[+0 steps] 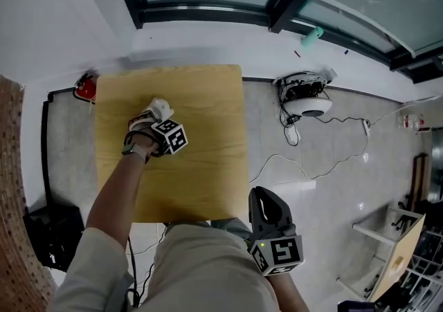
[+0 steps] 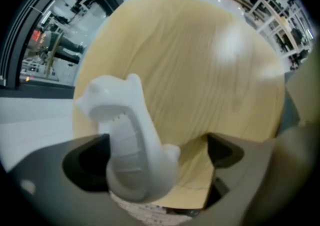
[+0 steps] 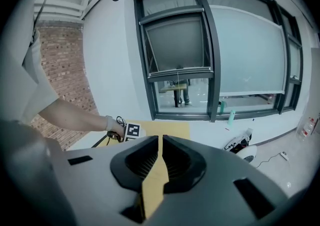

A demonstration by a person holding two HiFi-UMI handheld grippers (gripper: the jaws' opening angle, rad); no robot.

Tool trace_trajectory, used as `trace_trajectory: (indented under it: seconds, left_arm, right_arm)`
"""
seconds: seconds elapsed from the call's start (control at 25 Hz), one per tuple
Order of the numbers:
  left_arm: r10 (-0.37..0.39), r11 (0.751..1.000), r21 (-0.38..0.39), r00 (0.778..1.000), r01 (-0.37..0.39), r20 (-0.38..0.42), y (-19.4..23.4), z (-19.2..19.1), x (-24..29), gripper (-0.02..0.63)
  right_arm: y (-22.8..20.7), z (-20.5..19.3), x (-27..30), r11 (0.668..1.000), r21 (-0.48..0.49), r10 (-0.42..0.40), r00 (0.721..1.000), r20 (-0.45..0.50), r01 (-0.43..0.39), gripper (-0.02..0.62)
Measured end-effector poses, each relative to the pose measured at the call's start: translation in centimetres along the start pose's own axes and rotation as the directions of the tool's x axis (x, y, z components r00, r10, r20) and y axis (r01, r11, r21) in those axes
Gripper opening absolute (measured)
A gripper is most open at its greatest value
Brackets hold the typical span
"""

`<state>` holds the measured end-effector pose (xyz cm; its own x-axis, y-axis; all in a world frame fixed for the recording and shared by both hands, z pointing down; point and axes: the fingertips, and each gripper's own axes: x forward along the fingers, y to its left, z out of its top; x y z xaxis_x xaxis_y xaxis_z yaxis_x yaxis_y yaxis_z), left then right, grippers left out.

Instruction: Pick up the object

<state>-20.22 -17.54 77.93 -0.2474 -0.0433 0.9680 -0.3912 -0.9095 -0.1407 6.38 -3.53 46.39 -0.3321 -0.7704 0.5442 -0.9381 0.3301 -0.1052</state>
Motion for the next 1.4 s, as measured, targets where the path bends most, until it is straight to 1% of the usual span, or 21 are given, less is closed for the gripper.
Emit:
trace_trajectory:
  seconds: [0.12, 0.2, 0.32, 0.4, 0.44, 0.48, 0.52, 0.56, 0.6, 0.68, 0.72, 0.8, 0.84, 0.92, 1.0, 1.04, 1.08, 1.16, 1.24, 1.4]
  left_arm:
    - [0.019, 1.0, 0.027, 0.997, -0.017, -0.08, 0.7, -0.5, -0.5, 0.587]
    - [0.054, 0.998, 0.05, 0.989, -0.047, -0.135, 1.2, -1.1, -1.5, 0.472]
    - [0.09, 0.996, 0.032, 0.986, -0.086, -0.142, 0.8, -1.2, -1.7, 0.459]
    - [0.096, 0.995, 0.01, 0.987, -0.095, -0.128, -0.5, -1.4, -1.9, 0.399]
    - [0.077, 0.997, 0.002, 0.99, -0.077, -0.116, -1.7, -1.5, -2.2, 0.399]
    - [0.042, 0.999, -0.004, 0.994, -0.043, -0.098, -3.1, -1.5, -2.6, 0.413]
    - [0.002, 1.0, -0.008, 0.997, -0.003, -0.076, -4.4, -1.6, -2.8, 0.413]
    - [-0.031, 0.999, -0.01, 0.998, 0.03, -0.055, -5.4, -1.7, -3.0, 0.413]
    - [-0.049, 0.999, -0.013, 0.998, 0.048, -0.04, -5.9, -1.9, -3.3, 0.411]
    - [-0.039, 0.999, -0.032, 0.999, 0.038, -0.026, -5.6, -2.5, -3.8, 0.416]
    - [-0.028, 0.999, -0.047, 0.999, 0.027, -0.018, -5.1, -2.7, -4.0, 0.43]
    - [-0.042, 0.995, -0.093, 0.999, 0.042, 0.01, -4.1, -2.9, -4.2, 0.437]
    - [-0.067, 0.99, -0.119, 0.998, 0.069, 0.02, -3.8, -3.0, -4.1, 0.437]
    - [-0.136, 0.976, -0.168, 0.99, 0.139, 0.024, -3.9, -3.3, -3.0, 0.473]
    - [-0.221, 0.95, -0.221, 0.975, 0.221, 0.027, -4.8, -3.5, -0.6, 0.491]
    - [-0.253, 0.938, -0.238, 0.967, 0.254, 0.034, -5.3, -3.7, 0.6, 0.529]
    - [-0.27, 0.93, -0.246, 0.962, 0.272, 0.043, -5.5, -3.8, 1.2, 0.557]
    - [-0.274, 0.928, -0.245, 0.96, 0.28, 0.058, -5.3, -3.8, 1.5, 0.58]
    - [-0.27, 0.93, -0.241, 0.961, 0.277, 0.064, -5.1, -3.7, 1.2, 0.584]
    - [-0.279, 0.929, -0.249, 0.96, 0.276, 0.021, -5.1, -3.9, 1.6, 0.589]
  right_arm:
    - [-0.4, 0.0, -0.2, 1.0, 0.002, -0.006, 1.0, 0.0, 0.006, 0.029]
    - [-0.6, 0.0, -0.5, 1.0, 0.004, -0.01, 1.0, 0.002, 0.01, 0.029]
    - [-0.8, -0.3, -1.0, 1.0, 0.013, -0.017, 1.0, 0.003, 0.017, 0.029]
    - [-1.0, -0.5, -1.2, 1.0, 0.02, -0.02, 1.0, 0.005, 0.02, 0.029]
    - [-1.2, -0.6, -1.2, 1.0, 0.024, -0.02, 1.0, 0.006, 0.019, 0.029]
    - [-1.3, -0.6, -1.3, 0.999, 0.029, -0.019, 1.0, 0.008, 0.019, 0.029]
    - [-1.4, -0.6, -1.4, 0.999, 0.032, -0.018, 1.0, 0.009, 0.017, 0.029]
    - [-1.4, -0.6, -1.4, 0.999, 0.034, -0.015, 1.0, 0.01, 0.015, 0.029]
    - [-1.4, -0.7, -1.4, 0.999, 0.035, -0.012, 1.0, 0.01, 0.012, 0.029]
    - [-1.2, -1.1, -1.5, 0.999, 0.033, -0.002, 1.0, 0.008, 0.001, 0.029]
    - [-1.0, -1.3, -1.5, 1.0, 0.03, 0.004, 1.0, 0.007, -0.004, 0.029]
    - [-0.6, -1.4, -1.6, 1.0, 0.023, 0.012, 1.0, 0.003, -0.013, 0.029]
    - [-0.3, -1.4, -1.6, 1.0, 0.019, 0.014, 1.0, 0.001, -0.014, 0.029]
    - [-0.1, -1.4, -1.8, 1.0, 0.016, 0.012, 1.0, -0.002, -0.012, 0.029]
    - [0.0, -1.5, -2.1, 1.0, 0.015, 0.005, 1.0, -0.005, -0.005, 0.029]
    - [0.0, -1.6, -2.2, 1.0, 0.015, 0.001, 1.0, -0.007, -0.001, 0.029]
    - [0.0, -1.7, -2.4, 1.0, 0.014, -0.003, 1.0, -0.008, 0.003, 0.029]
    - [0.0, -1.9, -2.6, 1.0, 0.013, -0.016, 1.0, -0.011, 0.016, 0.029]
    - [-0.1, -2.3, -2.8, 0.999, 0.018, -0.026, 1.0, -0.017, 0.026, 0.029]
    - [0.1, -2.4, -3.1, 0.999, 0.021, -0.027, 1.0, -0.011, 0.027, 0.029]
